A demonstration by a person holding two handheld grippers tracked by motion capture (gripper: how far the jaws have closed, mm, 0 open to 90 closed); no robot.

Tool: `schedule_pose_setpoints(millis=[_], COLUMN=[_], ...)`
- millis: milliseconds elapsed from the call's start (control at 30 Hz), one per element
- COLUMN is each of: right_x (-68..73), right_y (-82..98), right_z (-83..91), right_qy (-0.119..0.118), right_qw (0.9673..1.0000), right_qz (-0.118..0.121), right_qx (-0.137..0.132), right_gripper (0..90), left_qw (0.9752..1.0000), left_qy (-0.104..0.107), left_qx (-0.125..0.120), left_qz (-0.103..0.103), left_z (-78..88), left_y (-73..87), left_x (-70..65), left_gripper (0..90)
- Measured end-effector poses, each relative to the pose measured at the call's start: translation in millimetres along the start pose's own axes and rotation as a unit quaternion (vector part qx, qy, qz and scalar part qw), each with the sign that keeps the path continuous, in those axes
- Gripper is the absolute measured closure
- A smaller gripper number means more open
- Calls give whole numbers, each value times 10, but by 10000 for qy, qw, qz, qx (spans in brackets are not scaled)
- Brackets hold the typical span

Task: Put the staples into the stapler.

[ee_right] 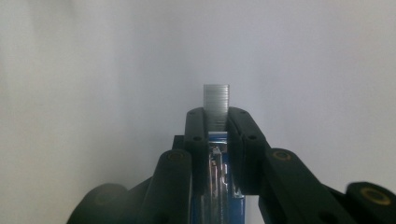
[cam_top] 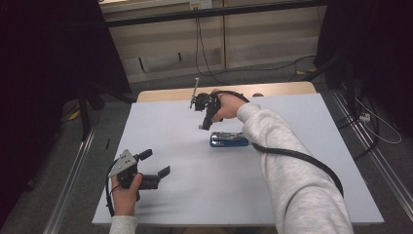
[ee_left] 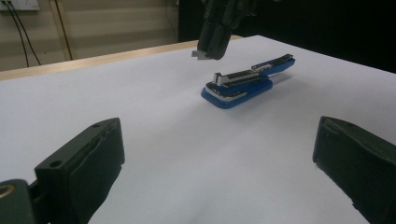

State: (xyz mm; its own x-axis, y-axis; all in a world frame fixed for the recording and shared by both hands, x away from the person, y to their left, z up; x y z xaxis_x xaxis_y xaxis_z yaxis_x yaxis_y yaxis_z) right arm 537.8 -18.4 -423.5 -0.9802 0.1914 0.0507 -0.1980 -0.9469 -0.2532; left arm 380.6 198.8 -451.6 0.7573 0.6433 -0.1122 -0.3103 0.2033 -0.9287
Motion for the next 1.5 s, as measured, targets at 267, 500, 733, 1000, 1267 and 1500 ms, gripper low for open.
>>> schedule_pose_setpoints(millis=[267, 500, 733, 1000, 1267, 1500], right_x=[0, -7, -23, -24, -21, -14], right_y=[16, 57, 112, 207, 318, 371], right_z=[2, 38, 55, 58, 47, 34], right_qy=[21, 57, 61, 63, 52, 65], right_qw=[10000, 10000, 10000, 9999, 9999, 9998], right_qz=[-11, -65, -44, -89, -146, -195], right_qx=[12, 11, -53, -13, -12, 18], right_gripper=[783, 783, 783, 783, 783, 783], left_qw=[10000, 10000, 10000, 10000, 10000, 10000], left_qy=[-28, 6, 0, 0, 1, 1], left_qx=[15, 36, 31, 54, 84, 80], left_qz=[-32, -36, -9, -17, -20, -20], left_z=[10, 1, -9, -12, -16, -20], left_y=[2, 5, 3, 6, 10, 10], left_x=[-2, -6, -6, -7, -10, -11], left_gripper=[22, 22, 22, 23, 24, 24])
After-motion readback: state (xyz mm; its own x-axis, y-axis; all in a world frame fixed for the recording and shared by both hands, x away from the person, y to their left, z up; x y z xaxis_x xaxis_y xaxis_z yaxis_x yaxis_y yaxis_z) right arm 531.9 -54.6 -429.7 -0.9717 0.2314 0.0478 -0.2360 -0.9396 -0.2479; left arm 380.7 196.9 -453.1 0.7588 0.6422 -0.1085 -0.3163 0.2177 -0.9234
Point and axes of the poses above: each handheld gripper's, and its own axes: z roughly backward along the jaws, y roughly out of its underside, x roughly to its left, the point moved 6 cm from there along -z, roughly forward along the jaws, and after that the axes turned 4 degrees about x, right-handed, at the moved point
